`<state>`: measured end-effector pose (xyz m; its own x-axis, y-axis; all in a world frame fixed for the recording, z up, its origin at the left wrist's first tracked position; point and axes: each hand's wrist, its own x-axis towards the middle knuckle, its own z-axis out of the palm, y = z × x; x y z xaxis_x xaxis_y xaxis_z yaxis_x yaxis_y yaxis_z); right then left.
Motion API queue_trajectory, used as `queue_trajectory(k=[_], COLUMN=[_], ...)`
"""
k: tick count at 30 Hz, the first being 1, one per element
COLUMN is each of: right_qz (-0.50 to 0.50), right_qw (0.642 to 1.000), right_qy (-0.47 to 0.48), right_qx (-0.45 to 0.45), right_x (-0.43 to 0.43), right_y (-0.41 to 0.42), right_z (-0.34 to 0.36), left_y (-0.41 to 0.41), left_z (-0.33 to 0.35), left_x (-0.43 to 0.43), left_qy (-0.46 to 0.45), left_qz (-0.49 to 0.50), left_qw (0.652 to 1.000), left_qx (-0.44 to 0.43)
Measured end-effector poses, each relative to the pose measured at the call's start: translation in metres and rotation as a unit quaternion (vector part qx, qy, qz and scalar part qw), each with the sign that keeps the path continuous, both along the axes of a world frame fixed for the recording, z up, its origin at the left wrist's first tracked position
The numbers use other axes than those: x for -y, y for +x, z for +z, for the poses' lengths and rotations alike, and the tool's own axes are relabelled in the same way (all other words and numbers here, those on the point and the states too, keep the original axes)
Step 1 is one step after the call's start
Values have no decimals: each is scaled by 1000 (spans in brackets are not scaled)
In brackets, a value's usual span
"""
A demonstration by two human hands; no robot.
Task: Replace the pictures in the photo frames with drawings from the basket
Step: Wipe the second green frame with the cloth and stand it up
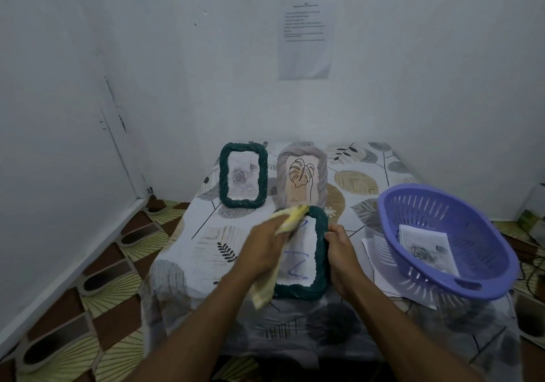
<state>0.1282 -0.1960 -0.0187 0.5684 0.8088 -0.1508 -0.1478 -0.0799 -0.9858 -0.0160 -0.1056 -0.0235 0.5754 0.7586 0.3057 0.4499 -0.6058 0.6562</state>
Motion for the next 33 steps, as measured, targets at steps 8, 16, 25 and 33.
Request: queue_trajectory(k=[8, 16, 25, 33], right_qz=[-35, -19, 18, 16], right_qw=[998, 988, 977, 977], right_qy=[59, 125, 160, 166], right_qx=[-12, -90, -139, -133], right_x=[8, 7, 11, 12], right_y=[11, 19, 35, 41], right_z=[-2, 1, 10, 24], left_y=[27, 38, 12, 20], left_z=[-9, 6, -10, 12], left_x=[27, 21, 23, 25], left_qy=[78, 139, 232, 253], left_qz=[-140, -111, -81, -114], left_qw=[986, 983, 964, 958], left_qx=[-56, -42, -100, -69])
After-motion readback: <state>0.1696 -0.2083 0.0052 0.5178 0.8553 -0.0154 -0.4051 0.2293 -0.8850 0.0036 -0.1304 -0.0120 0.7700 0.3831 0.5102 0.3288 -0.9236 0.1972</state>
